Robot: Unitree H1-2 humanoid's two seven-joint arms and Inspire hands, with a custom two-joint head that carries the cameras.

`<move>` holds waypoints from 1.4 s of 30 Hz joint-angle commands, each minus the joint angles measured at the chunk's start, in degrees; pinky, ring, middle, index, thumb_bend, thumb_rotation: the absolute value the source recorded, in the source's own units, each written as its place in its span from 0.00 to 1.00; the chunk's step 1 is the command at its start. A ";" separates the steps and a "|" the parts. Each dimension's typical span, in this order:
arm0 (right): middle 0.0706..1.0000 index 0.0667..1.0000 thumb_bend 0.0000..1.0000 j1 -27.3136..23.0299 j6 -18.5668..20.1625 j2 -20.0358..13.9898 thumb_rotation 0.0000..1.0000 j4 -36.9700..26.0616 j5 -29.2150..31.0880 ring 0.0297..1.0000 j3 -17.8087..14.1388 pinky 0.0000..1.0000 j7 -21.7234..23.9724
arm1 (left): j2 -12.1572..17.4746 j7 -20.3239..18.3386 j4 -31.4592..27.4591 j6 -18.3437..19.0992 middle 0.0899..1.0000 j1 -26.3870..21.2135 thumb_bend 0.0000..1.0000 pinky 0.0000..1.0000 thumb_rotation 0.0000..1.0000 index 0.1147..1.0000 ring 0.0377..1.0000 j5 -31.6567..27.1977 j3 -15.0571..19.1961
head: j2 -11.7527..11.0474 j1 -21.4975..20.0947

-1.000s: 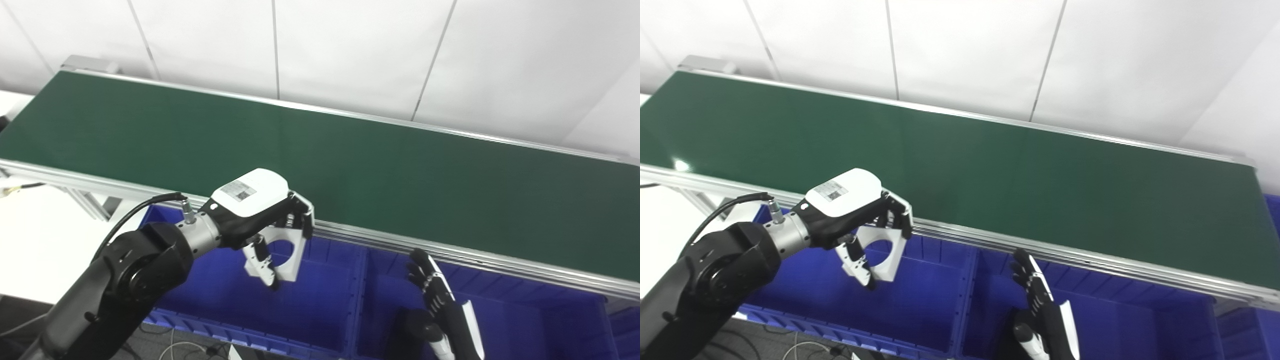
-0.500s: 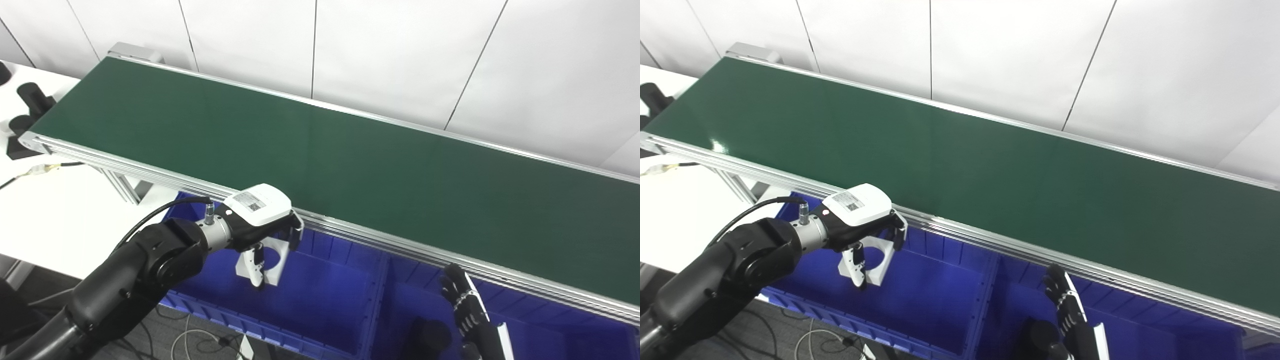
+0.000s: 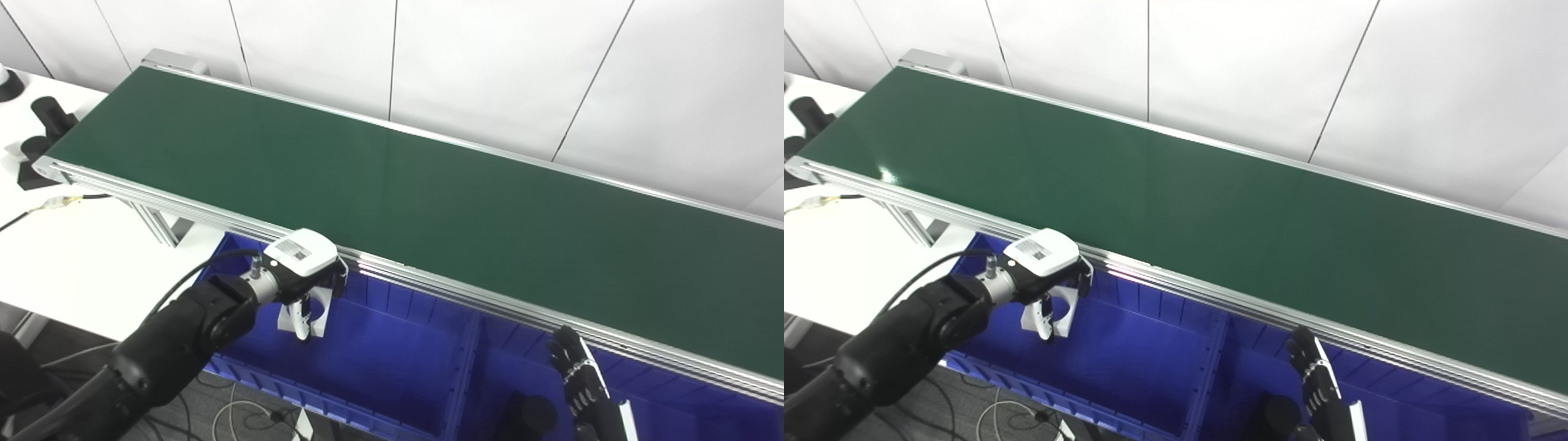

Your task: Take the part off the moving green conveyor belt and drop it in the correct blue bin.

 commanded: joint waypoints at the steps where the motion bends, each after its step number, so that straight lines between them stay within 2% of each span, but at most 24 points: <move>1: 0.93 0.93 0.98 0.08 -2.75 0.34 0.90 -1.93 -0.03 0.92 -0.53 0.92 0.30 | 0.25 4.94 1.98 -0.90 0.43 -1.96 0.50 0.37 0.00 0.48 0.36 1.97 -0.81 | 0.08 0.06; 5: 0.93 0.94 0.98 -0.01 -2.60 0.63 0.89 -1.94 0.21 0.92 -0.61 0.93 0.57 | 0.25 6.08 4.18 -0.78 0.43 -2.47 0.50 0.37 0.00 0.48 0.35 2.79 -2.63 | 0.10 -0.35; 8: 0.93 0.93 0.98 -0.06 -2.51 0.90 0.89 -1.89 0.12 0.92 -0.72 0.92 0.56 | 0.50 4.75 4.85 -0.37 0.43 -2.91 0.50 0.38 0.00 0.47 0.36 2.79 -3.61 | 0.12 -0.69; 15: 0.93 0.93 0.97 -0.21 -2.86 1.21 0.89 -1.57 -0.34 0.91 -0.98 0.92 0.57 | 1.35 3.58 5.31 -1.25 0.40 -3.12 0.50 0.31 0.00 0.48 0.33 1.25 -4.73 | 0.06 -0.88; 19: 0.93 0.93 0.97 -0.22 -2.88 1.29 0.89 -1.43 -0.56 0.91 -1.07 0.92 0.55 | 2.01 1.03 4.52 -1.13 0.40 -3.39 0.50 0.31 0.00 0.47 0.34 2.08 -5.91 | -0.02 -1.09; 27: 0.92 0.93 0.98 -0.20 -2.70 1.41 0.89 -1.46 -0.78 0.91 -1.11 0.91 0.51 | 2.25 1.21 3.82 -1.00 0.39 -3.22 0.50 0.29 0.00 0.47 0.33 2.38 -6.31 | 0.01 -1.23; 32: 0.93 0.93 0.98 -0.09 -2.72 1.44 0.89 -1.42 -0.77 0.91 -1.07 0.92 0.52 | 2.26 0.20 3.41 -0.91 0.39 -3.03 0.50 0.29 0.00 0.47 0.34 1.13 -5.86 | 0.08 -1.36; 34: 0.92 0.93 0.99 -0.11 -2.76 1.49 0.90 -1.32 -1.00 0.91 -1.10 0.92 0.39 | 2.02 -0.80 2.89 -0.27 0.42 -2.73 0.51 0.37 0.00 0.45 0.40 0.01 -5.28 | 0.02 -1.37; 35: 0.92 0.93 0.99 -0.12 -2.76 1.50 0.90 -1.29 -1.01 0.91 -1.10 0.92 0.39 | 2.06 -1.28 2.60 -0.21 0.50 -2.68 0.52 0.42 0.05 0.44 0.46 -0.18 -5.22 | 0.02 -1.37; 36: 0.93 0.93 0.99 -0.13 -2.77 1.51 0.90 -1.25 -0.94 0.91 -1.08 0.92 0.43 | 2.15 -1.77 2.31 -0.26 0.58 -2.67 0.81 0.47 0.28 0.53 0.53 -0.26 -5.23 | 0.03 -1.44; 37: 0.93 0.93 0.99 -0.14 -2.77 1.52 0.90 -1.24 -0.86 0.91 -1.05 0.92 0.47 | 2.31 -2.24 2.08 -0.45 0.62 -2.71 0.92 0.51 0.39 0.58 0.58 -0.28 -5.31 | -0.01 -1.53; 39: 0.93 0.93 0.98 -0.16 -2.76 1.52 0.89 -1.22 -0.66 0.91 -1.01 0.91 0.59 | 2.57 -3.18 2.10 -1.03 0.67 -2.94 0.99 0.55 0.49 0.63 0.63 -0.89 -5.37 | -0.02 -1.61; 42: 0.93 0.93 0.98 -0.17 -2.72 1.50 0.90 -1.22 -0.87 0.91 -1.00 0.91 0.58 | 2.87 -3.20 2.33 -1.93 0.68 -3.19 1.00 0.55 0.52 0.65 0.64 -1.26 -5.50 | -0.12 -1.60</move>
